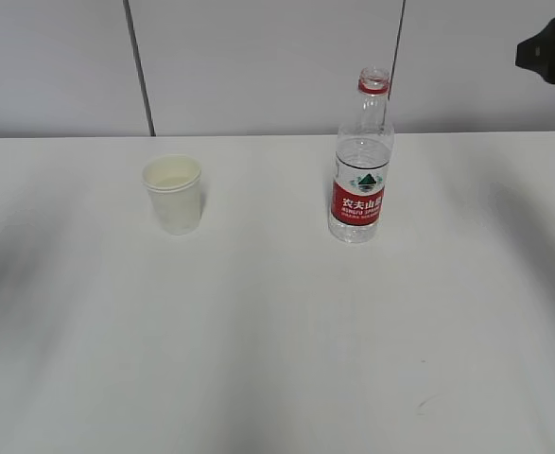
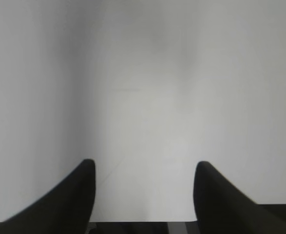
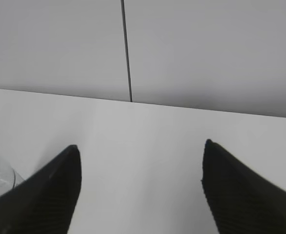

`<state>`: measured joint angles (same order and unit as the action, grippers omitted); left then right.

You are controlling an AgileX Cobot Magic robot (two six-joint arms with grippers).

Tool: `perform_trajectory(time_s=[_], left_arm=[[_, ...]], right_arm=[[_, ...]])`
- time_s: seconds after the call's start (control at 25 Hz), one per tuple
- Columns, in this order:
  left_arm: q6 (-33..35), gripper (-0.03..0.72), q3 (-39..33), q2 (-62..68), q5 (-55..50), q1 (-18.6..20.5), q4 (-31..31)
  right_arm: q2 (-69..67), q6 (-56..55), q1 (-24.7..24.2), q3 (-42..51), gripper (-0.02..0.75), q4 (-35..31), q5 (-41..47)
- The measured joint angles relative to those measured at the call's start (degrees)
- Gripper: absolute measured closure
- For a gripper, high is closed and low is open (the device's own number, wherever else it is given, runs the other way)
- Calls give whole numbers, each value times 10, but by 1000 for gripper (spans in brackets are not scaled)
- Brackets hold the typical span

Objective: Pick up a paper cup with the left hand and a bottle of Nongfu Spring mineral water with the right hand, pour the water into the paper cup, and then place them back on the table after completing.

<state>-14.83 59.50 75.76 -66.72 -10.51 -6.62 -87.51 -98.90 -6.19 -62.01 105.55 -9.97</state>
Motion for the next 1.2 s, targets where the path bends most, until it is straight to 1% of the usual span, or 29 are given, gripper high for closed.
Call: perform_trajectory(time_s=[0.32,0.48,0.64,0.84,1.0,1.12,1.2], left_arm=[[2,361,-145,-257,39,0,1],[2,388,-207,-390,46,0,4],[2,411,-253,-512,44,0,4],[5,417,-280,-653,32,0,5],[11,421,-284,-736,27,0,7],[27,427,-286,-759,26,0,9],[54,430,-290,-758,31,0,24]], right_arm=[[31,-5,0,9,166,0,-6],[36,-5,0,9,166,0,-8],[40,-5,0,9,166,0,-8],[40,-5,0,9,166,0,-9],[40,-5,0,9,166,0,-9],[41,-5,0,9,166,0,-9],[41,-5,0,9,166,0,-10]])
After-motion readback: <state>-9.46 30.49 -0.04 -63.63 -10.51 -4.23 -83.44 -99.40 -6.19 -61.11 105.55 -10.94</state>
